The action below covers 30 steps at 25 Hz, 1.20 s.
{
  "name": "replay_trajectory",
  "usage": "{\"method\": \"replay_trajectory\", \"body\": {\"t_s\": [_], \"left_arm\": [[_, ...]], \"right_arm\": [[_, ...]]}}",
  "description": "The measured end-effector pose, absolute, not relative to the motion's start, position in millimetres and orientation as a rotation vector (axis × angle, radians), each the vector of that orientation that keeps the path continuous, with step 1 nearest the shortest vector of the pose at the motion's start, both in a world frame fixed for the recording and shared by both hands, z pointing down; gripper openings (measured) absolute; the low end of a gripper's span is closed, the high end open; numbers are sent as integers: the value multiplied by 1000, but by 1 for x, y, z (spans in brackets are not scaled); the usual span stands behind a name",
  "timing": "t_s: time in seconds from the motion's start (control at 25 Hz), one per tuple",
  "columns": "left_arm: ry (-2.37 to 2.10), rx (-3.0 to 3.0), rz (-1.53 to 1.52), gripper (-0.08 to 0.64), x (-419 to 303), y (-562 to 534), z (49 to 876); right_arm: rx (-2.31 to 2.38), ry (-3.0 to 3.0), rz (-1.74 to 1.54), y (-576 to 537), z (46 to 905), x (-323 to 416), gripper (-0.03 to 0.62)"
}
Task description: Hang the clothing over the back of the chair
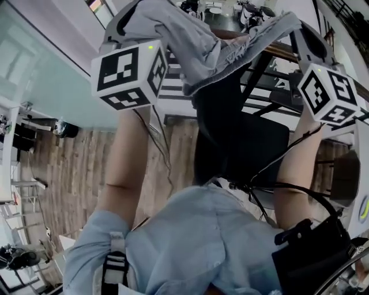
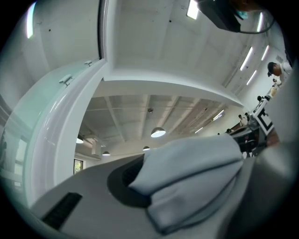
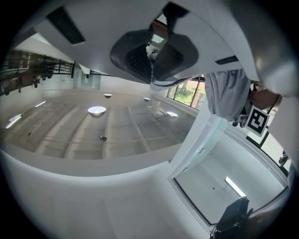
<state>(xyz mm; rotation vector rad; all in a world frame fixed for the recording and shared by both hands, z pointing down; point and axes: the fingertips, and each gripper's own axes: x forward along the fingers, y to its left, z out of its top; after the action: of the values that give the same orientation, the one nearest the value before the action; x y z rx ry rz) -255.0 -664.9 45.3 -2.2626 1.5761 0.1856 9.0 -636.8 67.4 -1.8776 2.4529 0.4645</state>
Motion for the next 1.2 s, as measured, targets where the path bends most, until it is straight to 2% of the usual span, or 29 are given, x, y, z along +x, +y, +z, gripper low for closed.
{"method": "replay_trajectory", "body": {"t_s": [0.24,0.52,0.8,1.08,1.12,1.16,1.2], "left_arm": [[1586,-2271,177,17,-257,-676,51],[1728,-2365,-23,17,-274,-678,169],[1811,-2561,-65,17,-276,-646,289],[1608,-2698,-93,18,-239,-612,338],[1577,-2714,-102,30,-234,-609,341],[1553,-2732,-115,103,-229,-606,344],[1537,-2748,-129,150,-226,-602,348]], "right_arm": [[-1951,2449,474,-630,78,32,25],[-1928,2567,174,-623,206,41,25],[-1710,2681,-6,-595,317,-15,25],[-1711,2622,-74,-585,351,-38,26],[-1710,2630,-73,-583,352,-38,26],[-1703,2649,-73,-580,353,-40,47],[-1690,2677,-79,-577,355,-42,130]]}}
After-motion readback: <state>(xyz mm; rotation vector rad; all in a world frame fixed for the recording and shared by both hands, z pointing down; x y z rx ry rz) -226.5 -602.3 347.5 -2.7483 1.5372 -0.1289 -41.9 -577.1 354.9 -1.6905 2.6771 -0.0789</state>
